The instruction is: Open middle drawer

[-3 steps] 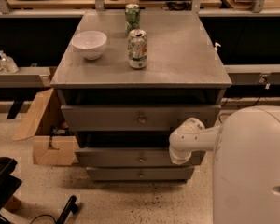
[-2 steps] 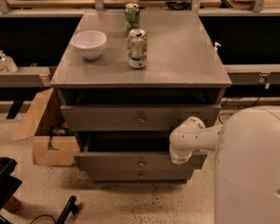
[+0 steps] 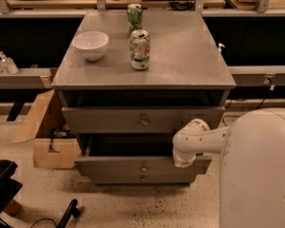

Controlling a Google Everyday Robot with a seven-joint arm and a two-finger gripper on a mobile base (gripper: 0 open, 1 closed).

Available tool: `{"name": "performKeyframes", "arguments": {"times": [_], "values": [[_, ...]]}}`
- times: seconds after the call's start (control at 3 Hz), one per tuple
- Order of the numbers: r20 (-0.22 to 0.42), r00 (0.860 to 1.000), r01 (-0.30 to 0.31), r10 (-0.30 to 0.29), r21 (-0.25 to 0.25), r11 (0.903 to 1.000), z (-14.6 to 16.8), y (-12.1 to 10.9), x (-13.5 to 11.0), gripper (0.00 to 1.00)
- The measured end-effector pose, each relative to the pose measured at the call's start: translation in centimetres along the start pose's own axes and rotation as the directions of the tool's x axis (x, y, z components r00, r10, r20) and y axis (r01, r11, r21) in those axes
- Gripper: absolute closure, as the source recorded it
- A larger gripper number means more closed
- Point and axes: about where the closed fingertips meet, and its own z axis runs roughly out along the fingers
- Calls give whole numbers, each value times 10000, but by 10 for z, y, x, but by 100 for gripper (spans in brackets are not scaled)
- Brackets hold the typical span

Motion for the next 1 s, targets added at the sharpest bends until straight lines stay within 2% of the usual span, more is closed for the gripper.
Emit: {"name": "performKeyframes", "arguments": {"times": [0.67, 1.0], "values": [[-6, 10000, -74, 74, 61, 10000, -4, 8, 1, 100], [-39, 9999, -166, 166, 148, 9998, -11, 22, 4, 100]]}}
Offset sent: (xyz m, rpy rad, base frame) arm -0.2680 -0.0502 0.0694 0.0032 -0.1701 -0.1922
